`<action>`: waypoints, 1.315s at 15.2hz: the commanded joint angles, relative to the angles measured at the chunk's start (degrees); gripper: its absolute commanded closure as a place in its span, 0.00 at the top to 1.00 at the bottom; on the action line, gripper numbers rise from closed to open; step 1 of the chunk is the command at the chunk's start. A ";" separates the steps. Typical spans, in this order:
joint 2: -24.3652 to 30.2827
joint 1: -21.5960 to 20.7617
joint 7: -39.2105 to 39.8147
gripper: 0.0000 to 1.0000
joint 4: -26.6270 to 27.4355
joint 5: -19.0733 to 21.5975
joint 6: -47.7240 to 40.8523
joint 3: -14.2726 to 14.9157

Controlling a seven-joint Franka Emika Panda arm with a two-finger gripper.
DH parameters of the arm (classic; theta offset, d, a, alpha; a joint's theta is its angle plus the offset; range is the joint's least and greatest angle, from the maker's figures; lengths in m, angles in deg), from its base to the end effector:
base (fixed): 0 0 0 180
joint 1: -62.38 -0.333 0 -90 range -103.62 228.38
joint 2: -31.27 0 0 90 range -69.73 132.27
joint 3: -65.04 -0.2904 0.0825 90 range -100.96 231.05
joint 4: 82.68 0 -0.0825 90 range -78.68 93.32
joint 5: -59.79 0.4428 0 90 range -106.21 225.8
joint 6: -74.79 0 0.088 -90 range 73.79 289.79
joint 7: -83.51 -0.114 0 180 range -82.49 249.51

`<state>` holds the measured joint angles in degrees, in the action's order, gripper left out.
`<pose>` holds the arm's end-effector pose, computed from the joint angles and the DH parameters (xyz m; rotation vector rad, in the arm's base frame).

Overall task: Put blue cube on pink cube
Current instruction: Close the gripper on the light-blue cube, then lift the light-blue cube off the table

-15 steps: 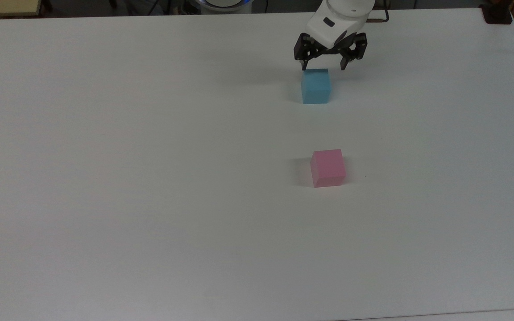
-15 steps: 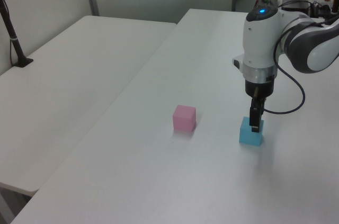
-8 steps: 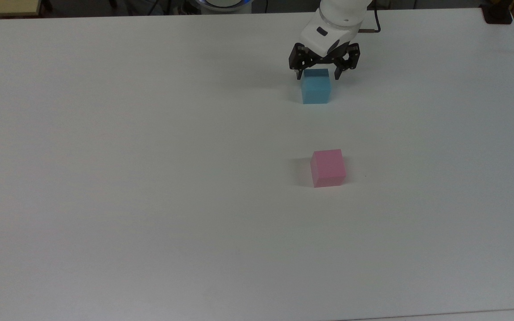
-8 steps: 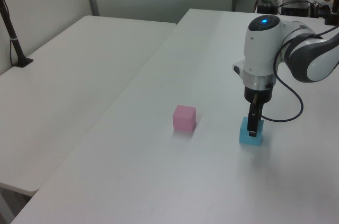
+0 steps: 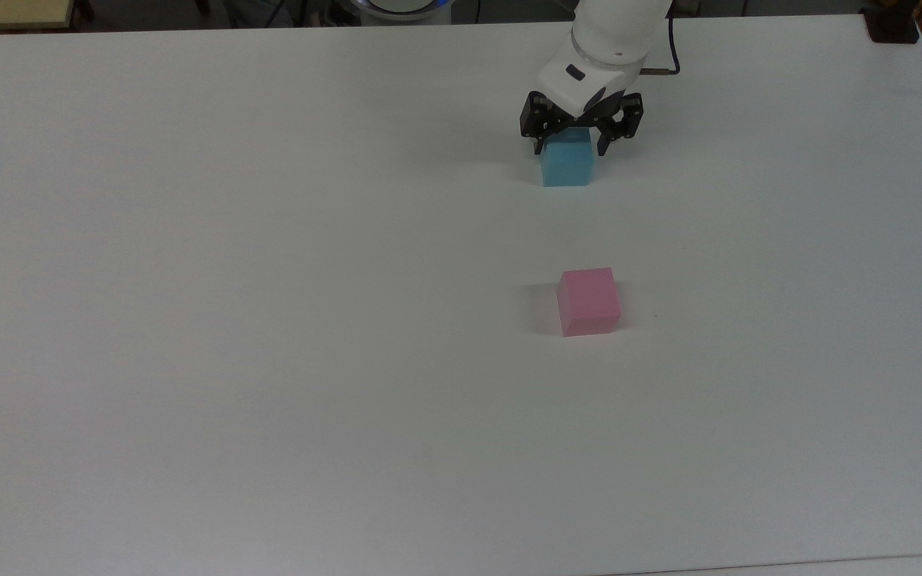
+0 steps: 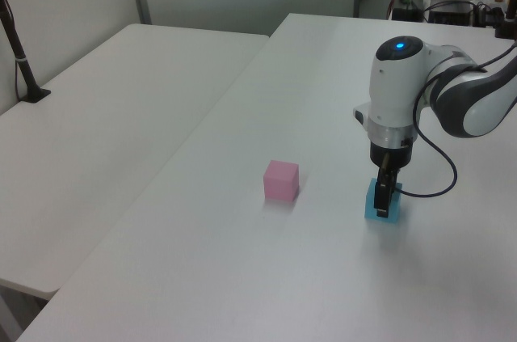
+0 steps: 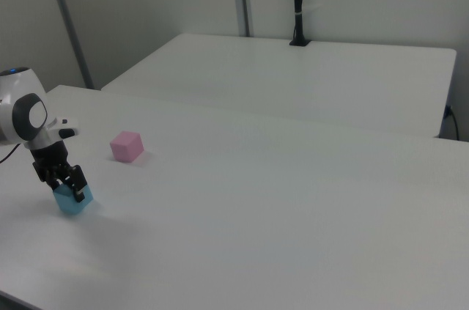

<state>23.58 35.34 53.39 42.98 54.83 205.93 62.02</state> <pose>0.5055 0.2901 0.2486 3.0719 0.0873 -0.0068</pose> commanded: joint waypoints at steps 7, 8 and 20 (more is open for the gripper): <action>0.66 0.50 -1.08 0.30 0.82 -1.01 2.36 0.30; 1.79 0.50 -0.73 0.31 0.64 -1.10 1.06 0.39; 8.48 0.41 6.21 0.31 -21.14 -0.05 -30.05 0.74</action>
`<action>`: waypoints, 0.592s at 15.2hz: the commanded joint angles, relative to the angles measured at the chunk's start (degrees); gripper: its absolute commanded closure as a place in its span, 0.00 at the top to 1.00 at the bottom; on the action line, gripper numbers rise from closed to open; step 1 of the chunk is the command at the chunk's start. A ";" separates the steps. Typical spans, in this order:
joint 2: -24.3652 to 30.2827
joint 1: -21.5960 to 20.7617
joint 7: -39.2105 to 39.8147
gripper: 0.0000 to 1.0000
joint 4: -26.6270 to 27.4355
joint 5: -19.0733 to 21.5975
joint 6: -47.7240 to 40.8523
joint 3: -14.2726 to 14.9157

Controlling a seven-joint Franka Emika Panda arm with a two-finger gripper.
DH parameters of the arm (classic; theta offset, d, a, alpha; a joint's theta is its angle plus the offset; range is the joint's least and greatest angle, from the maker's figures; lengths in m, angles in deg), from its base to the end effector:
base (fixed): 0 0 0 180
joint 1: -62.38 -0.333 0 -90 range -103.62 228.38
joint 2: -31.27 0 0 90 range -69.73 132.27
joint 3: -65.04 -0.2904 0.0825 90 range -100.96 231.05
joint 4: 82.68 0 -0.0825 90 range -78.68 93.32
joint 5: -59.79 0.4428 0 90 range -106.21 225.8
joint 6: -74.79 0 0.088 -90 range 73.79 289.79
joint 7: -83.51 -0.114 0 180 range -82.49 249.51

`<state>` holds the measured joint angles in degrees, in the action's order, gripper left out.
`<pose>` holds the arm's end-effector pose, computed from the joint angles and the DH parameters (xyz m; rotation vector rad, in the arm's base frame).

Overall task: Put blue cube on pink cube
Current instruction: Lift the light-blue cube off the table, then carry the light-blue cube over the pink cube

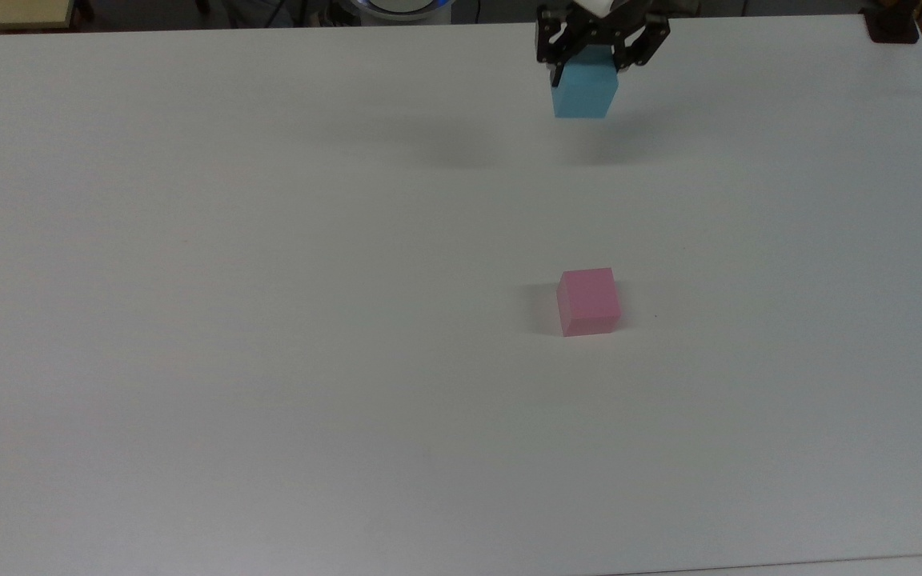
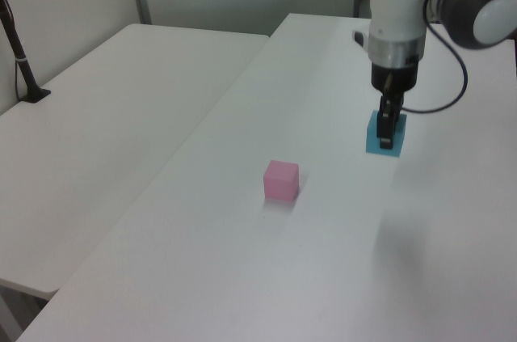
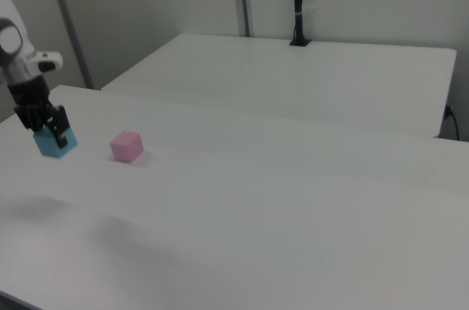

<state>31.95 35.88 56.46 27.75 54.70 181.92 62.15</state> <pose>0.5320 0.2913 0.4348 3.0434 0.1050 -0.0002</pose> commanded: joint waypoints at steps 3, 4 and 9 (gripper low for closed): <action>0.02 -0.04 3.94 0.31 -8.81 0.96 -7.47 0.87; -0.15 -0.04 4.03 0.31 -9.61 0.96 -7.47 0.87; -4.53 1.80 4.82 0.31 -19.08 1.57 -7.47 1.84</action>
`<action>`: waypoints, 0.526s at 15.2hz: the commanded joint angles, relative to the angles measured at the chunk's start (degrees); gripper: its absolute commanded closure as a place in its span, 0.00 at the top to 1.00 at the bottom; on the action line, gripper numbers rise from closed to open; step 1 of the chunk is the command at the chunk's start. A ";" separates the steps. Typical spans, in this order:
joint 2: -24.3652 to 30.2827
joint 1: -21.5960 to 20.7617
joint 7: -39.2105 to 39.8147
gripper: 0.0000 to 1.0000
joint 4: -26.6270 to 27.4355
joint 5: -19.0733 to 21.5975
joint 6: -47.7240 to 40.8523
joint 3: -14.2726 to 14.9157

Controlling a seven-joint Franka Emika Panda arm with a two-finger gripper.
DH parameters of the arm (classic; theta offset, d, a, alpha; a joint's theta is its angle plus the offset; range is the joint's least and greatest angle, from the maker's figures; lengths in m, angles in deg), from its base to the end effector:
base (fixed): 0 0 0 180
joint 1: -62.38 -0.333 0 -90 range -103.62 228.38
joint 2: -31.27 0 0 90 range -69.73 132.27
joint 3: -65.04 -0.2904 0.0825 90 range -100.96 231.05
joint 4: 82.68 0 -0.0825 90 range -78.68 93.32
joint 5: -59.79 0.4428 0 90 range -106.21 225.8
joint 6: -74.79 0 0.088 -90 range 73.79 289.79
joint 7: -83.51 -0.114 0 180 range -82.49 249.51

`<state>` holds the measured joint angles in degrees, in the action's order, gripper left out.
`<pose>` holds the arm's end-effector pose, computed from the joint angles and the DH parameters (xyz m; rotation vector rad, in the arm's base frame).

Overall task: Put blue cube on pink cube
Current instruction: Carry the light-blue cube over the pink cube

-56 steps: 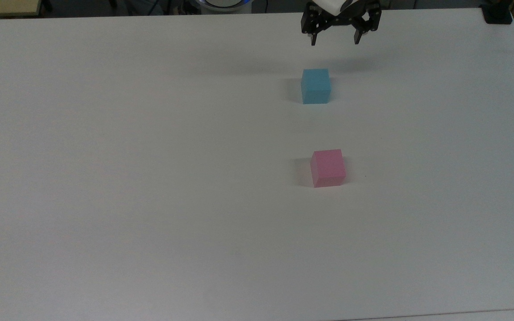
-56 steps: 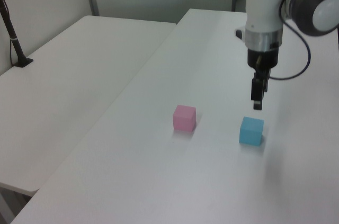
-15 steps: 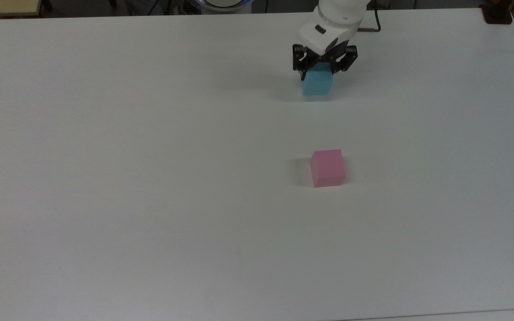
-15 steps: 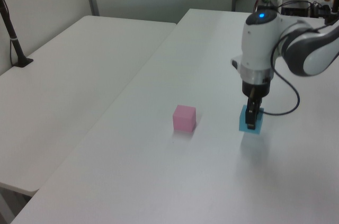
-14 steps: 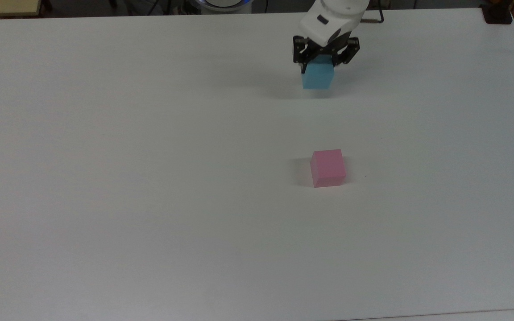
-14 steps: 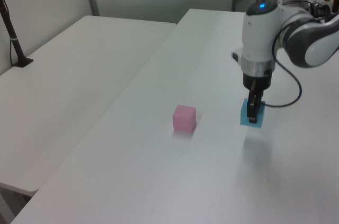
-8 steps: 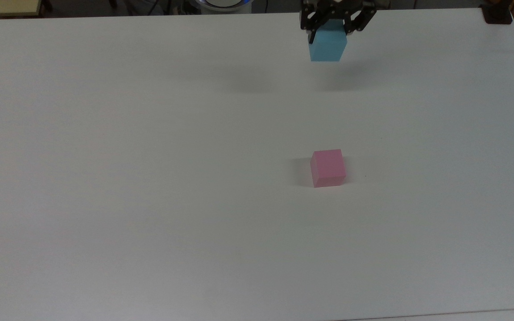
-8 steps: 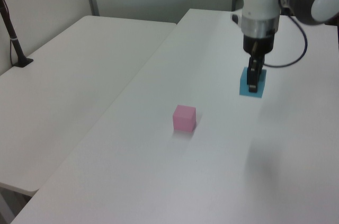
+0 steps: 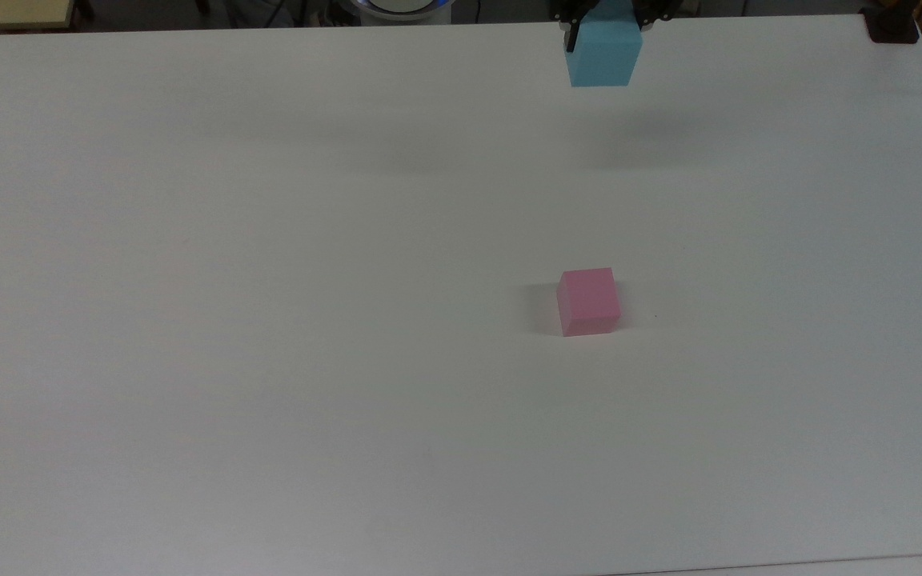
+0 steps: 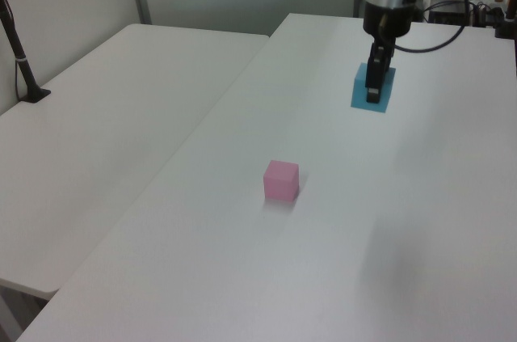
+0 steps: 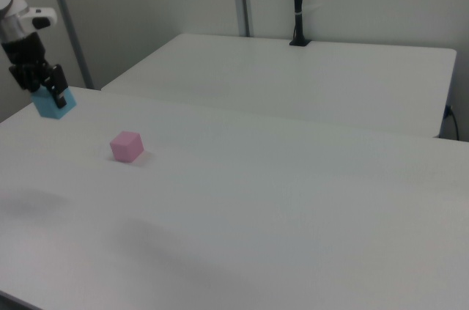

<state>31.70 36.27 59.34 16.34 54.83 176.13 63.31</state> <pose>0.5555 0.2842 0.5302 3.0809 0.1218 0.1243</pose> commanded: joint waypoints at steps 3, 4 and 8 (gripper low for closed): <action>-12.27 3.17 2.02 0.32 -16.03 2.85 -1.76 0.68; -14.12 3.35 2.02 0.32 -18.22 3.03 -1.76 0.68; -21.33 3.35 1.93 0.32 -23.94 3.03 -1.32 0.68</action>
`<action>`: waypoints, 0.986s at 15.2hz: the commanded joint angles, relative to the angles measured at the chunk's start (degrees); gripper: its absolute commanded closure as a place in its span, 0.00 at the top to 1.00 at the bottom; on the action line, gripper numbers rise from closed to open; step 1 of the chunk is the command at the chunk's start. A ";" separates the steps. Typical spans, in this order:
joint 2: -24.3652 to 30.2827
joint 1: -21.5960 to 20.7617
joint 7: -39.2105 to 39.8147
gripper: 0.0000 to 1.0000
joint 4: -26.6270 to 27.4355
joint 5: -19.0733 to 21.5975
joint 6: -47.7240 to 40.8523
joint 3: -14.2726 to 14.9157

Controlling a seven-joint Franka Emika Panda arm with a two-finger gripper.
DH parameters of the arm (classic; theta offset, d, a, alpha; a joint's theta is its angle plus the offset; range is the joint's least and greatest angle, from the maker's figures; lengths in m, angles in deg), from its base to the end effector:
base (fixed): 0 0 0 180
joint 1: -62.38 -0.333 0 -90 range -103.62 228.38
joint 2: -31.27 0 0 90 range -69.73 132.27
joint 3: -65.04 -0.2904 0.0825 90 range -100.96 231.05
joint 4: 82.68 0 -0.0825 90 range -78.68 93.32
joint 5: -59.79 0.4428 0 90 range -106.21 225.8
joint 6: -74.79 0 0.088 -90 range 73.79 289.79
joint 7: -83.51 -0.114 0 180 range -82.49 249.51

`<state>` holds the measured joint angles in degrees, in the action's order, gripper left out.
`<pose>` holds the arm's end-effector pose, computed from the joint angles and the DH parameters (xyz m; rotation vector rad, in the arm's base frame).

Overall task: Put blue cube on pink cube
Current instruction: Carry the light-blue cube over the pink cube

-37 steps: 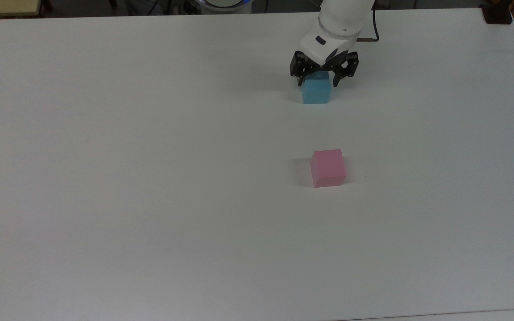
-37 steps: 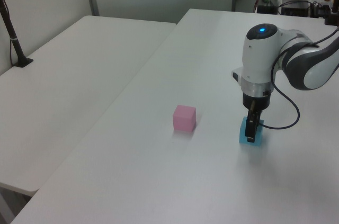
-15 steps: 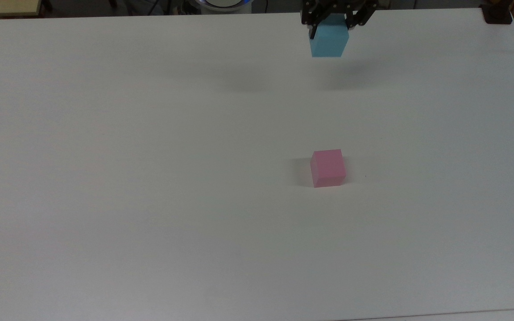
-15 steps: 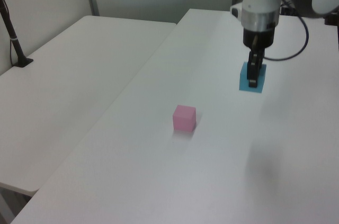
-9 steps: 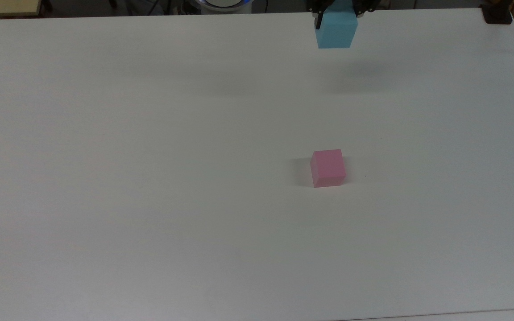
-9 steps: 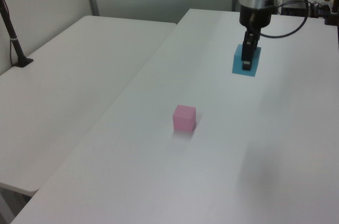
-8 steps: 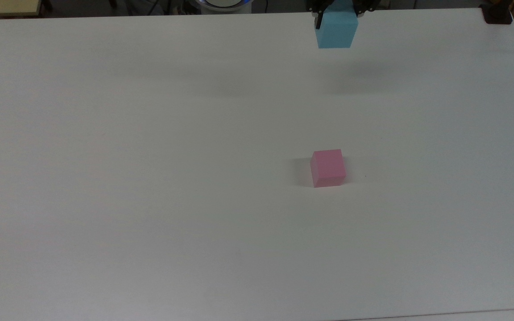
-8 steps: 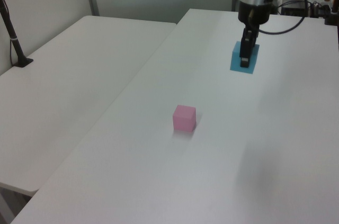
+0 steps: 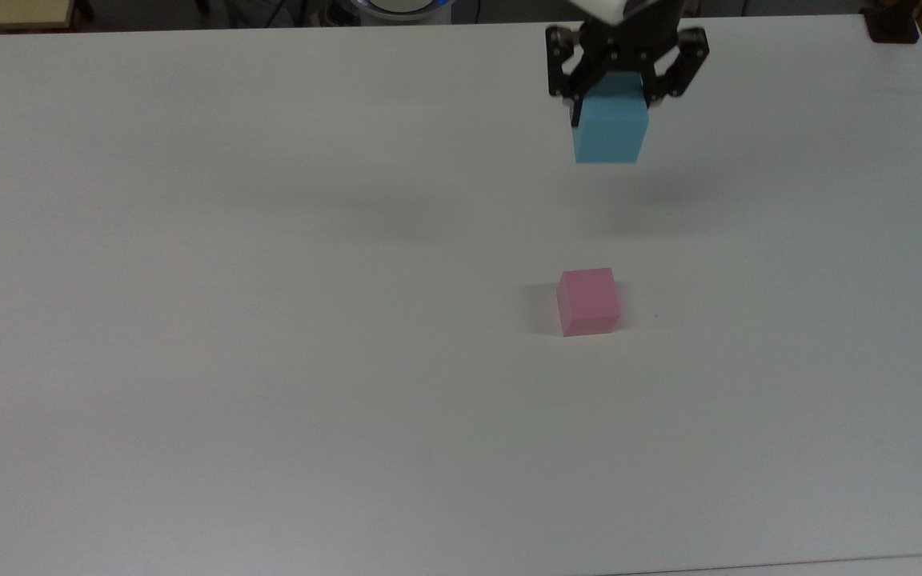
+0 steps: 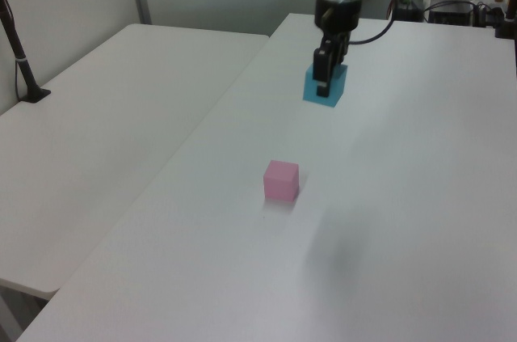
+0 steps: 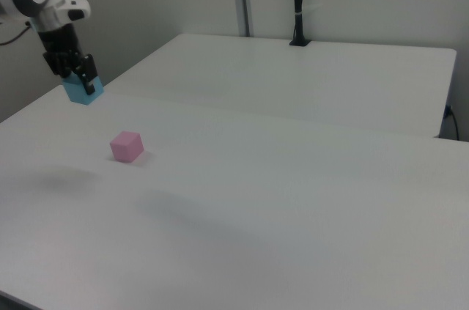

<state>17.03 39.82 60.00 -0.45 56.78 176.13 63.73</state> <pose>0.6410 0.2765 0.5203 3.1296 0.0211 0.1511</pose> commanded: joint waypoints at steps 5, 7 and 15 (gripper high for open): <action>-13.96 -0.21 1.28 0.32 -12.70 1.00 1.04 0.26; -15.72 -0.29 1.28 0.32 -13.05 0.91 2.89 0.35; -22.76 1.11 4.79 0.34 -15.87 0.64 5.62 0.35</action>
<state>-2.38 40.37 62.31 -12.72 56.78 181.59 63.72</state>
